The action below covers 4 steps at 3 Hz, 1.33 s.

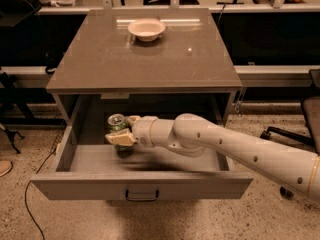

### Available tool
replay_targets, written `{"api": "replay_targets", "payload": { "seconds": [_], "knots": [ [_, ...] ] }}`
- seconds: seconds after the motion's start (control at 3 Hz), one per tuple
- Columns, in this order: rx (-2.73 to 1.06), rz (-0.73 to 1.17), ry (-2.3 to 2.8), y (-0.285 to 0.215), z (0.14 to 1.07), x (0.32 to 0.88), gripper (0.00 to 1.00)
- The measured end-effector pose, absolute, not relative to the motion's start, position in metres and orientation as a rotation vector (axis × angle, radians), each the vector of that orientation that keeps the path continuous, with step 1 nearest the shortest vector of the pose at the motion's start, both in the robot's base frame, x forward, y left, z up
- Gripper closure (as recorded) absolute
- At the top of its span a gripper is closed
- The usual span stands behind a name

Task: Place green can into top drawer

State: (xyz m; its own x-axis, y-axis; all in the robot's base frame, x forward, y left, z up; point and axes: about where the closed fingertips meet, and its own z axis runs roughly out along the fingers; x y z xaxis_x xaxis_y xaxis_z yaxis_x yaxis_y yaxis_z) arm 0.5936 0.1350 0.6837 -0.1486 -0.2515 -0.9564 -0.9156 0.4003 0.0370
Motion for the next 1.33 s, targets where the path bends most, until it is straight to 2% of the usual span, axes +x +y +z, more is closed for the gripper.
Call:
{"api": "replay_targets", "payload": {
  "seconds": [0.33, 0.67, 1.33],
  "knots": [
    [-1.056, 0.835, 1.649, 0.141, 0.680, 0.595, 0.00],
    [-1.058, 0.840, 1.638, 0.132, 0.686, 0.601, 0.00],
    [-1.050, 0.778, 1.642, 0.026, 0.743, 0.609, 0.00]
  ]
}}
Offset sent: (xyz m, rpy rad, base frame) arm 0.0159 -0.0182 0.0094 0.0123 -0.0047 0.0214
